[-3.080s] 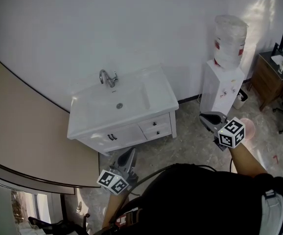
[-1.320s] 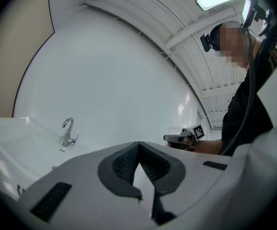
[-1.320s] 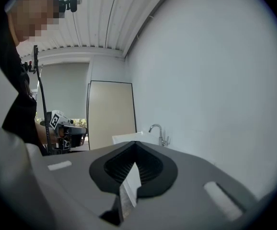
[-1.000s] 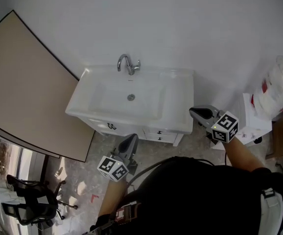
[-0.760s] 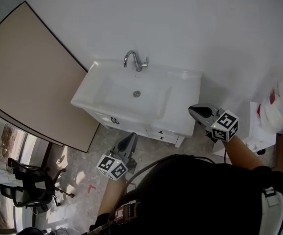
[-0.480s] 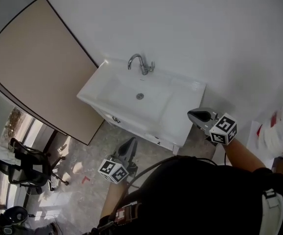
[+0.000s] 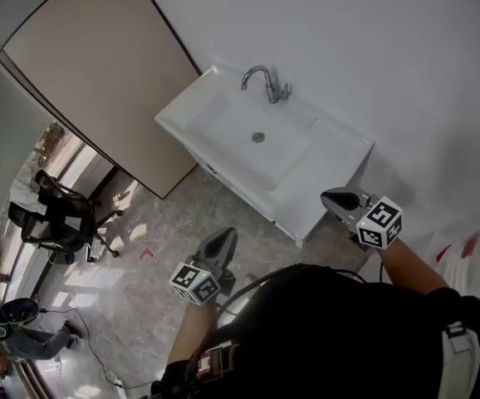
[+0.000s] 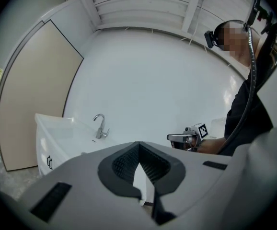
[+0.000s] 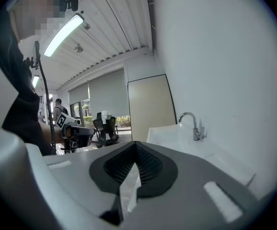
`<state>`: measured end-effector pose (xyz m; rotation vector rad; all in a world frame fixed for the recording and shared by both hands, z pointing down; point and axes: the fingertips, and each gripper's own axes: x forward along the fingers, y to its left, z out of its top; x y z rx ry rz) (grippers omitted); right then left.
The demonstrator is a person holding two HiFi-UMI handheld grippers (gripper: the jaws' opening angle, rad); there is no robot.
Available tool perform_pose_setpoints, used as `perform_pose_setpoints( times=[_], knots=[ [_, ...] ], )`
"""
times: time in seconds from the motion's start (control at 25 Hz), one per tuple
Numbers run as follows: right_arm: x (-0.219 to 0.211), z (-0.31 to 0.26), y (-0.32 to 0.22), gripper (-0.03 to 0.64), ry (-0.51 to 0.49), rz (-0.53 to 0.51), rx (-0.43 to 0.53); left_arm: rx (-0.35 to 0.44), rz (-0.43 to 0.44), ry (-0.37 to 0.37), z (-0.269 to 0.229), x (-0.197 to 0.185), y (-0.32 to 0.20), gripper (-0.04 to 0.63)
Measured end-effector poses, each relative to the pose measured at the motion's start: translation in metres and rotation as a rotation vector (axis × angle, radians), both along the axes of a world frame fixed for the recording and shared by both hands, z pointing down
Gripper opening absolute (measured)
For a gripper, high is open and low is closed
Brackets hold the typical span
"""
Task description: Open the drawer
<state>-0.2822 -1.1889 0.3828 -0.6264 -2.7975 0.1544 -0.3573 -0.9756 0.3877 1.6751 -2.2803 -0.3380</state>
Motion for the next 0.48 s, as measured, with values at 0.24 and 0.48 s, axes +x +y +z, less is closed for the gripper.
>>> perform_pose_setpoints(
  times=[0.24,0.48],
  knots=[
    [-0.021,0.032,0.052,-0.002,0.05,-0.099,-0.019,-0.039,-0.071,0.028,0.026,-0.009,0.037,-0.009],
    [-0.043,0.061,0.111,-0.002,0.088,-0.134,0.0,-0.041,-0.041,0.078,0.072,-0.04,0.059,-0.009]
  ],
)
